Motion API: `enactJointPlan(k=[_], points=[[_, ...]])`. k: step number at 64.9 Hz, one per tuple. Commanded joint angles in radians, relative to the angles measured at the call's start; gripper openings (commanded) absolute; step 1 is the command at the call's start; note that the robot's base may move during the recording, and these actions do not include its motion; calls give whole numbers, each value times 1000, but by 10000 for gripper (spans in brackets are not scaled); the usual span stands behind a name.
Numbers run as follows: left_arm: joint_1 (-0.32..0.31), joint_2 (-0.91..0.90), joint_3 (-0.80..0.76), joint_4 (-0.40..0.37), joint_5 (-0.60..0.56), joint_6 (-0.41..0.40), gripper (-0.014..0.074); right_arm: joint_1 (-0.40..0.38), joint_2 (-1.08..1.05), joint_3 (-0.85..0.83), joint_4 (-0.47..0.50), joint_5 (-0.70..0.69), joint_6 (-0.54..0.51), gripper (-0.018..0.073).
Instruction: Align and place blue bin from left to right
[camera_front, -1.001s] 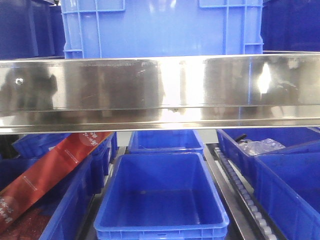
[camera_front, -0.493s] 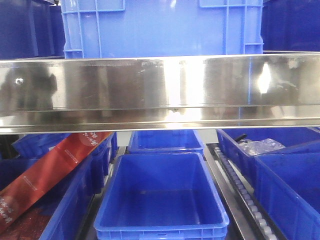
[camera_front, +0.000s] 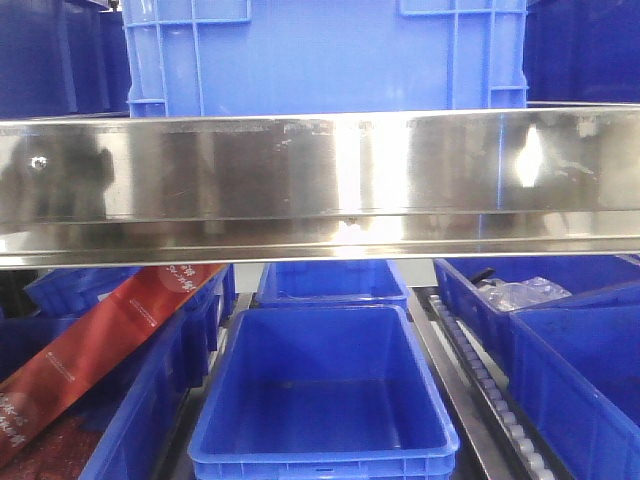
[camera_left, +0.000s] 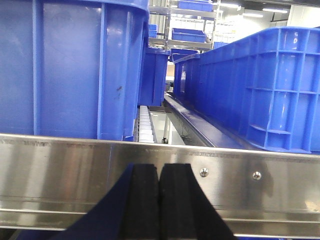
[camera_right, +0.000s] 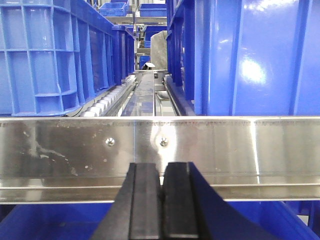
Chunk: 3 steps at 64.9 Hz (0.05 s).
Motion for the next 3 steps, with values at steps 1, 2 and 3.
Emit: enactJointPlan(k=[1, 2, 3], points=[[1, -5, -1, -5, -18, 2, -111, -5, -3, -1, 3, -27, -4, -79], [1, -5, -1, -5, -18, 2, -111, -5, -3, -1, 3, -27, -4, -79], [1, -5, -1, -5, -18, 2, -111, -5, -3, -1, 3, -27, -4, -79]])
